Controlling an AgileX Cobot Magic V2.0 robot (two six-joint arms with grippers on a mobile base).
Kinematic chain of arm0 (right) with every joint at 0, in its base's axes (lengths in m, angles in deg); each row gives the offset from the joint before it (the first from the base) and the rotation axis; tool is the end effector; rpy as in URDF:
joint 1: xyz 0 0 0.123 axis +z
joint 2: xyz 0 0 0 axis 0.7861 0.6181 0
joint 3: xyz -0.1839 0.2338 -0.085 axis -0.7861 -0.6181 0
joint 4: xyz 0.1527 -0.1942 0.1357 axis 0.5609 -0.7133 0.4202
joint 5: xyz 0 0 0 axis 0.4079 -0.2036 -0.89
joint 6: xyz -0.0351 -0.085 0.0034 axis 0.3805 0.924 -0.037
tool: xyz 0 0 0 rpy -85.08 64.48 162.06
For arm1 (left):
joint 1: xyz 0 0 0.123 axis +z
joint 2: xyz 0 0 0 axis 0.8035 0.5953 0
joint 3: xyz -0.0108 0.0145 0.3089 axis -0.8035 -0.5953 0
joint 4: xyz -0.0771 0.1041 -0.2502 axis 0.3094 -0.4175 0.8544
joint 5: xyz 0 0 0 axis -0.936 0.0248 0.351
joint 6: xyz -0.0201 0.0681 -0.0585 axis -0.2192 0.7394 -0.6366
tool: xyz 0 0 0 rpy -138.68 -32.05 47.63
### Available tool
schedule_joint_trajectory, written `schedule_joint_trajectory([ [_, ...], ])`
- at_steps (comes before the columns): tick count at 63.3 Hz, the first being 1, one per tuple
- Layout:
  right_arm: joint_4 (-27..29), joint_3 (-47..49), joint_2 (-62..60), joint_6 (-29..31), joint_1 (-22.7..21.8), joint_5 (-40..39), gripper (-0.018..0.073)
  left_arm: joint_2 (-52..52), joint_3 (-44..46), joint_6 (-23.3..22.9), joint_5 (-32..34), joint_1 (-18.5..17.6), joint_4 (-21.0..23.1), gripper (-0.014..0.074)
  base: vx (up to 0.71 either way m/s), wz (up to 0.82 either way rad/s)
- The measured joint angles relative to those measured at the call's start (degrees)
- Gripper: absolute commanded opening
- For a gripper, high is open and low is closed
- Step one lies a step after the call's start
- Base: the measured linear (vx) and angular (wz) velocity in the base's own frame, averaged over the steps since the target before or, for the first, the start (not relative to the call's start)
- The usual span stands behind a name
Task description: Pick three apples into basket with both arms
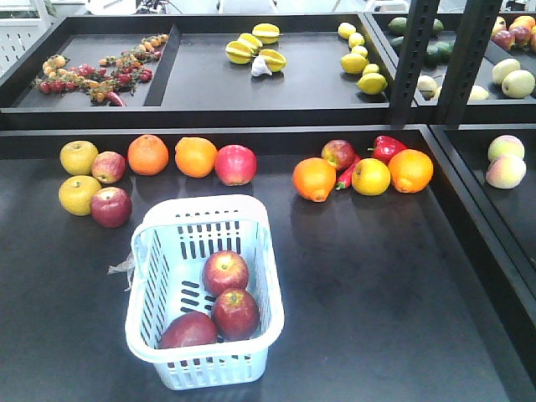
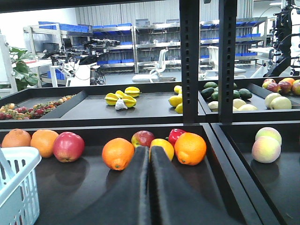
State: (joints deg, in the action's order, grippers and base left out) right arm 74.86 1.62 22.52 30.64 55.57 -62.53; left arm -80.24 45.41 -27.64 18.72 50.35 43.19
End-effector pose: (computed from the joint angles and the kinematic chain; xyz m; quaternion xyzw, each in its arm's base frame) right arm 0.0635 0.0041 0.2033 -0.0046 0.6824 0.0428 0.7298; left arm 0.0632 -0.0035 0.1981 -0.0352 0.7059 -0.0743 0.7035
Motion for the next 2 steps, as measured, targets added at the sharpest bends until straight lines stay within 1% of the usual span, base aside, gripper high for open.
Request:
schedule_joint_trajectory([
  [2,0.00,0.00,0.00,0.00,0.00,0.00,-0.0009,0.00,0.00,0.00,0.00,0.00,0.00,-0.0008,0.00,0.00],
])
